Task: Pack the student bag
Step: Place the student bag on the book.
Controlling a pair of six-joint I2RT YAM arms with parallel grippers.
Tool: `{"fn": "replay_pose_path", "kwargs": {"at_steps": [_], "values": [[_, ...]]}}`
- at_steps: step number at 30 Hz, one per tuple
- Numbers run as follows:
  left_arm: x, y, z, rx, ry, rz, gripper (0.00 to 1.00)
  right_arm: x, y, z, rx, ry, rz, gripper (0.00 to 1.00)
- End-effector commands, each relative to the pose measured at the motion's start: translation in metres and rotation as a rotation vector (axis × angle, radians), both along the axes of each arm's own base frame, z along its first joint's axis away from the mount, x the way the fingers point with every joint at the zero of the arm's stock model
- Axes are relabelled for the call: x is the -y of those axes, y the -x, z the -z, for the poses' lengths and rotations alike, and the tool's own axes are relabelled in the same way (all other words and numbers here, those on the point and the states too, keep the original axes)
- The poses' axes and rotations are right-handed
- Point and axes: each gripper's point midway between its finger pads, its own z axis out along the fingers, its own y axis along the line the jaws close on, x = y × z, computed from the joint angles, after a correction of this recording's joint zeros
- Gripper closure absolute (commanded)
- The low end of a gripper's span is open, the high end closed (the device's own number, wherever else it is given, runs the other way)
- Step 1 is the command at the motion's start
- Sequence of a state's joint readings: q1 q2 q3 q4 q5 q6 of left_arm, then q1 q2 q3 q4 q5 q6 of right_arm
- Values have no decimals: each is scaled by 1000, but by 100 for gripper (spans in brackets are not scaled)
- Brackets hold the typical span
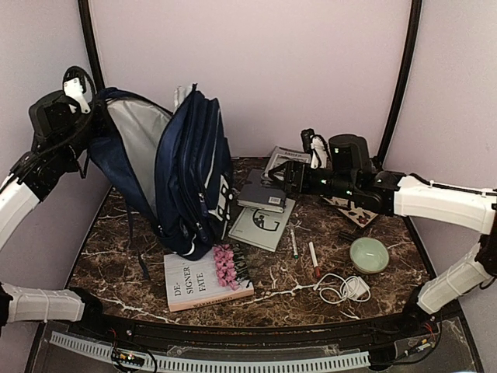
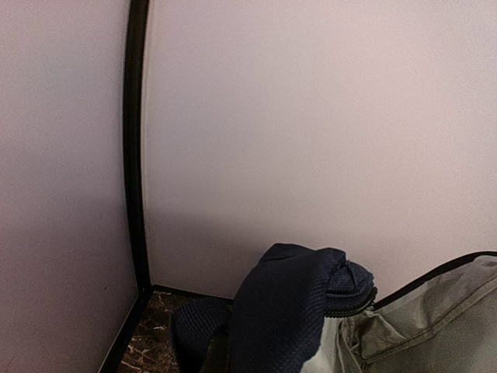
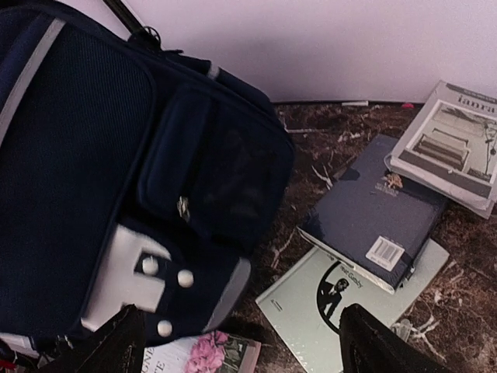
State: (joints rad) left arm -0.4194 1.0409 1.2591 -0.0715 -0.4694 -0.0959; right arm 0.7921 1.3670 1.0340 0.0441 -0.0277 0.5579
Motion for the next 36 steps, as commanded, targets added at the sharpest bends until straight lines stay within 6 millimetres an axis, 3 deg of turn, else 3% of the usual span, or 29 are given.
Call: {"fn": "replay_pose_path", "kwargs": {"at_steps": [1, 5, 8, 11, 14, 17, 21, 24, 26, 29, 31, 33, 36], "values": [[-62, 14, -10, 129, 270, -172, 100, -6, -11, 4, 10, 62, 18, 14], [-102, -8, 62, -33, 369, -268, 100, -15, -13, 32, -26, 149, -32, 13], [-131, -5, 119, -131, 474, -357, 100, -17, -13, 53, -64, 197, -47, 13], [-130, 6, 166, -191, 559, -367, 100, -24, -9, 73, -112, 205, -82, 16], [-119, 19, 204, -253, 644, -333, 100, -46, -4, 93, -175, 159, -156, 19], [-97, 31, 239, -342, 735, -262, 100, -82, 2, 95, -203, 97, -255, 22], [-50, 48, 251, -387, 706, -172, 100, -121, 7, 108, -227, 94, -328, 23], [-21, 60, 270, -456, 734, -118, 100, -135, 2, 116, -258, 83, -338, 24], [16, 64, 285, -515, 753, -1, 100, -136, -1, 118, -258, 83, -329, 24], [89, 74, 310, -649, 688, 200, 98, -129, -9, 114, -217, 130, -285, 24], [123, 79, 308, -672, 614, 278, 84, -119, -14, 109, -182, 185, -251, 24], [142, 83, 302, -655, 538, 321, 62, -106, -13, 100, -147, 224, -227, 23], [134, 85, 298, -624, 467, 284, 35, -91, -2, 86, -91, 243, -239, 23]]}}
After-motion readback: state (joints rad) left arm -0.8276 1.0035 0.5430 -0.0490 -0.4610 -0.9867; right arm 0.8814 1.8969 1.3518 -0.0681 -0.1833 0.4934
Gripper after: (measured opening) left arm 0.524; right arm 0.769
